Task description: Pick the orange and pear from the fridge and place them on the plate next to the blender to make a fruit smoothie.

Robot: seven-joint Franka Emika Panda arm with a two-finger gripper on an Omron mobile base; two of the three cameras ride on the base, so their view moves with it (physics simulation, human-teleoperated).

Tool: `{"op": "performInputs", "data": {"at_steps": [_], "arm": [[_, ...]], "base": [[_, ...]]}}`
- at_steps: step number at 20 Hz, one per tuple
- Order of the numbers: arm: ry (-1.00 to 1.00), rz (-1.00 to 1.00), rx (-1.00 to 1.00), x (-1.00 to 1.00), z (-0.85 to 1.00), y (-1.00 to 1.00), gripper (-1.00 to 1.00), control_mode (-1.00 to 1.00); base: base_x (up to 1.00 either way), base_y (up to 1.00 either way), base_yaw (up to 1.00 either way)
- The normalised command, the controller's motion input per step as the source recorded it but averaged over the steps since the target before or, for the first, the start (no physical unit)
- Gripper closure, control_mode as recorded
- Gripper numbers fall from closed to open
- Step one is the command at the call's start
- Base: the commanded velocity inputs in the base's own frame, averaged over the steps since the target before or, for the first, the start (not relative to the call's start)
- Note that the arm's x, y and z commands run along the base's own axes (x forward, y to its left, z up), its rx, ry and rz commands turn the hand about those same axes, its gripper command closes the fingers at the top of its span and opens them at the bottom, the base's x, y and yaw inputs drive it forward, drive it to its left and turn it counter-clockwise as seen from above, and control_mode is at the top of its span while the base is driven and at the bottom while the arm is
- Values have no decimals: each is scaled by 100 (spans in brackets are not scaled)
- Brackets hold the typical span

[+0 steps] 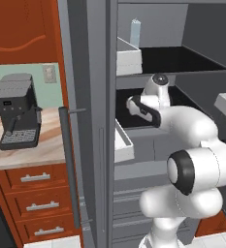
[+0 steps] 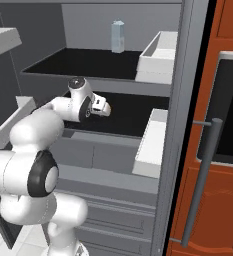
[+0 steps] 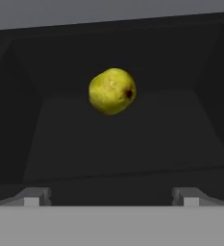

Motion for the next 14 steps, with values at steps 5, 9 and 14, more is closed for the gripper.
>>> {"op": "performInputs", "data": {"at_steps": [5,9,14], "arm": [[0,0,0,59,-13,0,-100,-100],[0,0,0,46,-38,0,-100,-100],[0,0,0,54,-17,0,-100,-100]], "base": [[0,0,0],[0,0,0],[0,0,0]]}}
